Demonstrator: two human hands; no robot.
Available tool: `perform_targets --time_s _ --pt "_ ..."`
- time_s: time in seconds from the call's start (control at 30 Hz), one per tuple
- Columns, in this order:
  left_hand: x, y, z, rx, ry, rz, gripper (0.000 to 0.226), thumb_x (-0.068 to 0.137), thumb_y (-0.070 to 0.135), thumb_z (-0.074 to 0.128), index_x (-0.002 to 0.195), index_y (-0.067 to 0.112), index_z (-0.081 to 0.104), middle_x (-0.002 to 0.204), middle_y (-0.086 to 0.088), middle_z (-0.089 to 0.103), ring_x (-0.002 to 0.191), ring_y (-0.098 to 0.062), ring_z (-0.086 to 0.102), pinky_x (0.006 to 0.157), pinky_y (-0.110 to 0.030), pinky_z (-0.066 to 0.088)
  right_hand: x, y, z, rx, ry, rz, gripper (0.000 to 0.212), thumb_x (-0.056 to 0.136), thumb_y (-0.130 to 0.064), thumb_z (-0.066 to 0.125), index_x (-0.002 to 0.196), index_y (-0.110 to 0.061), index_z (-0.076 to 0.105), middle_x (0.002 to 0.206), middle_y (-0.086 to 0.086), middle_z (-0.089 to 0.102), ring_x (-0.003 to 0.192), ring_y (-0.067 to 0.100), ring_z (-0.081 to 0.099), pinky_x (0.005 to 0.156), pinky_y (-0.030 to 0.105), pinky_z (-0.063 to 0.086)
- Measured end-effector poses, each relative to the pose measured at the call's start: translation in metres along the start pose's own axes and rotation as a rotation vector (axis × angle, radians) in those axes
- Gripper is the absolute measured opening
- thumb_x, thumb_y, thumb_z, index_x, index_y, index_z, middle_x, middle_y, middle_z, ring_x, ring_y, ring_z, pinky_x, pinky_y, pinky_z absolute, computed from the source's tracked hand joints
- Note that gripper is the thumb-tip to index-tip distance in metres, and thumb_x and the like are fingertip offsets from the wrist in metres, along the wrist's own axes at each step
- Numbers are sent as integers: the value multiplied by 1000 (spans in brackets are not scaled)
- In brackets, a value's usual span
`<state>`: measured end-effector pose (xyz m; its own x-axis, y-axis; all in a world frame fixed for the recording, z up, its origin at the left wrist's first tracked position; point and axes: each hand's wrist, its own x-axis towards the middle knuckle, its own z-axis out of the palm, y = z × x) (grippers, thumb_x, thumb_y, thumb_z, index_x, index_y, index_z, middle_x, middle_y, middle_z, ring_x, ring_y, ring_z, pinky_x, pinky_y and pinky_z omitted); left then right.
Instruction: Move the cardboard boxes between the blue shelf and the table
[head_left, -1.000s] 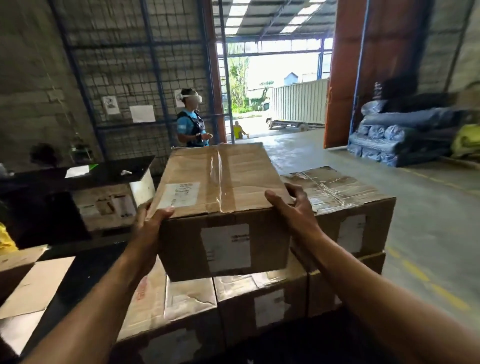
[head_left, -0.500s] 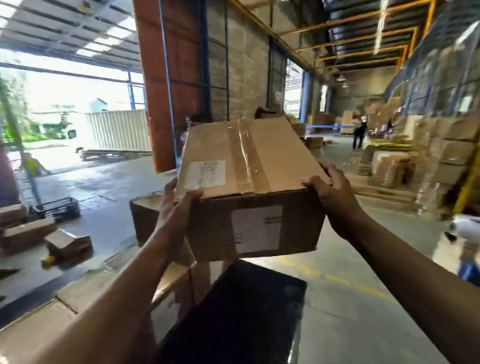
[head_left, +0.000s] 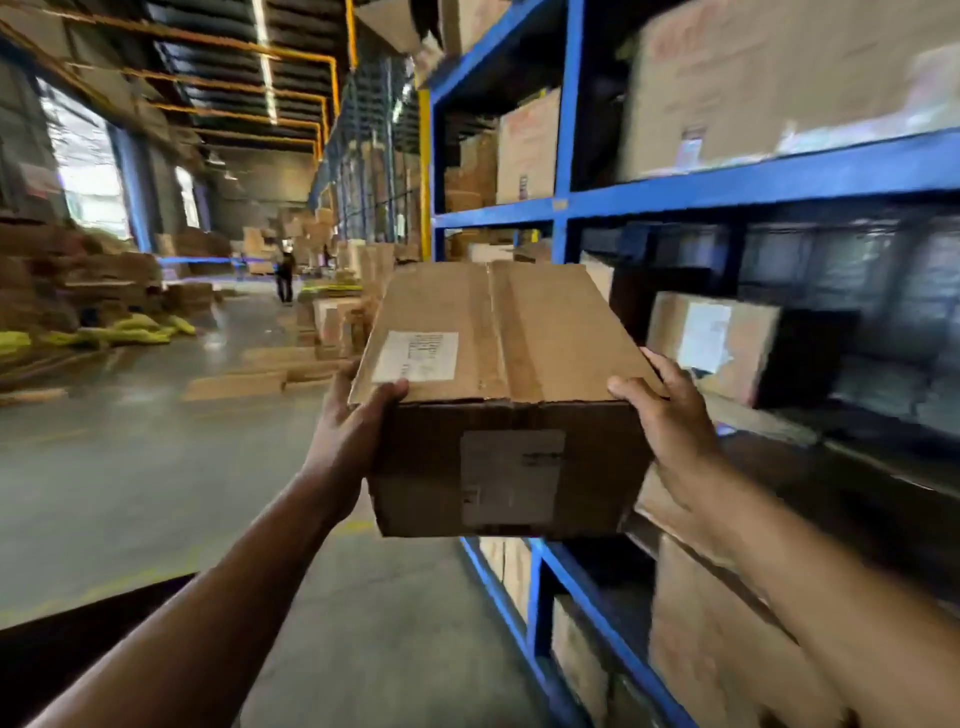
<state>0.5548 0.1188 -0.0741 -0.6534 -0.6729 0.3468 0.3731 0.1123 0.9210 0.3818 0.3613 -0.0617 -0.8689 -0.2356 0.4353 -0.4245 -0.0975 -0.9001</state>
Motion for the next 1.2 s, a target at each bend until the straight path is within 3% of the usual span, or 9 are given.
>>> perform_targets --time_s 0.17,0.37,0.53,0.77,0.83,0.9,1.0,1.07,1.2 --pt "-36 -18 132 -48 -248 -12 67 69 48 72 132 34 58 124 3 68 114 -15 65 96 -35 52 -37 -6 -151 -35 243 27 55 81 -27 76 134 -27 59 135 4 60 116 20 63 102 46 51" --pt "-40 -34 260 -104 -496 -60 60 71 50 74 127 36 56 125 3 67 117 -16 63 106 -42 49 -42 -13 -263 -126 465 32 64 70 -43 75 131 -33 60 130 4 62 111 22 65 84 39 55" --pt "-6 -64 342 -106 -684 -108 58 85 43 70 138 32 49 129 3 61 118 -15 58 104 -39 48 -19 15 -307 -132 624 13 43 91 -11 67 131 -25 61 109 -4 70 106 21 66 82 32 50" --pt "99 -119 447 -114 -840 -103 39 85 41 75 121 30 64 112 7 71 109 -15 63 103 -42 50 71 76 -323 -225 900 110 75 61 -54 77 132 -44 56 136 4 59 114 24 61 95 45 52" --pt "129 -131 473 -135 -879 -111 23 92 33 72 114 28 66 107 6 71 106 -17 65 98 -38 51 102 86 -321 -286 977 119 67 76 -45 77 139 -39 53 143 5 51 116 20 54 92 40 47" --pt "156 -139 497 -109 -884 -116 34 92 36 69 124 31 59 114 1 64 113 -25 61 104 -42 49 131 94 -322 -363 1024 73 61 89 -35 72 146 -31 48 149 7 44 119 20 48 92 36 41" --pt "191 -154 533 -63 -859 -4 40 89 51 69 122 41 51 114 4 60 117 -26 59 108 -51 47 169 96 -321 -545 1044 -14 73 86 -37 74 150 -32 40 154 5 40 137 26 42 106 42 41" --pt "207 -168 551 89 -794 223 74 83 66 67 144 33 41 133 0 55 132 -29 50 115 -51 39 184 104 -319 -811 1009 -93 80 85 -35 76 154 -27 35 159 5 33 142 26 36 112 48 37" --pt "231 -207 583 521 -729 723 112 77 90 45 160 38 -8 171 -2 -10 156 -35 -8 119 -66 2 203 142 -322 -1715 901 -244 71 92 -48 50 156 -24 33 166 9 25 153 33 19 118 62 15"
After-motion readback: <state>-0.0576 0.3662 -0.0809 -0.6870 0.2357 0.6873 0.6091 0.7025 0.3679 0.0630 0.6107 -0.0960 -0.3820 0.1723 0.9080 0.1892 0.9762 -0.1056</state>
